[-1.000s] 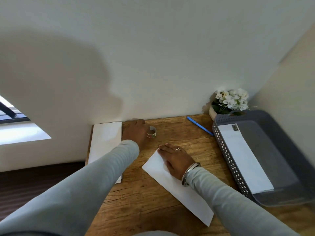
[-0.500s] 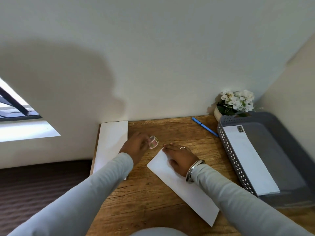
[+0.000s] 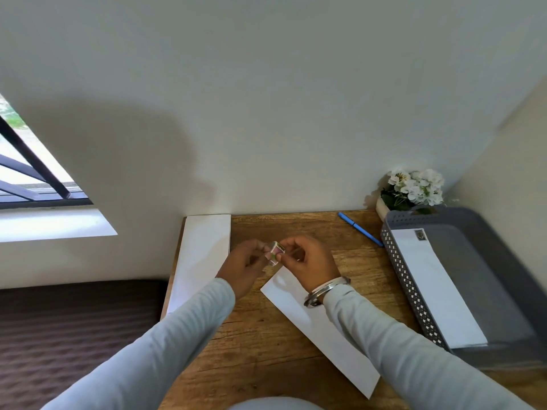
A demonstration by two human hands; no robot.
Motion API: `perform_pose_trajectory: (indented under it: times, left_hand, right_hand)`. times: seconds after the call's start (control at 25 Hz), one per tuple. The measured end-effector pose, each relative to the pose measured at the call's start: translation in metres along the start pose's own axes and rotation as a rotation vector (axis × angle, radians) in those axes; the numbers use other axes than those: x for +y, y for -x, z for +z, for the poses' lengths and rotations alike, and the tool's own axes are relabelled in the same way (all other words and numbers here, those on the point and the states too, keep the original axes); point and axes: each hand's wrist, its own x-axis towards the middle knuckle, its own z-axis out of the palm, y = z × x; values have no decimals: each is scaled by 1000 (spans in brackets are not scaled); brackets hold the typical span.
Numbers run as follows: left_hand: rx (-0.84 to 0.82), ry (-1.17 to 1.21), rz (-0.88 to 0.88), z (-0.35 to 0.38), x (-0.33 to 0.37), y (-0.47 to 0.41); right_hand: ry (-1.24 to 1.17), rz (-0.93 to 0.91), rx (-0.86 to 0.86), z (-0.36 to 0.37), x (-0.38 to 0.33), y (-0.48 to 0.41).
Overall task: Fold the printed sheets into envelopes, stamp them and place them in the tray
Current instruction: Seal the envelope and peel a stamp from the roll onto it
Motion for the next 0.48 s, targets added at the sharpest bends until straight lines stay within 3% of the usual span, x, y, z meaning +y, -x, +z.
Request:
perform_pose_trajectory:
  times: [0.28,0.48]
  left_hand:
    - [-15,14,0,3,-3,0]
    - [-5,-27,-2,4,-3,-4]
  right_hand:
    - [-19,87,17,-4,6,3]
    - [85,-15,48,-5,5,4]
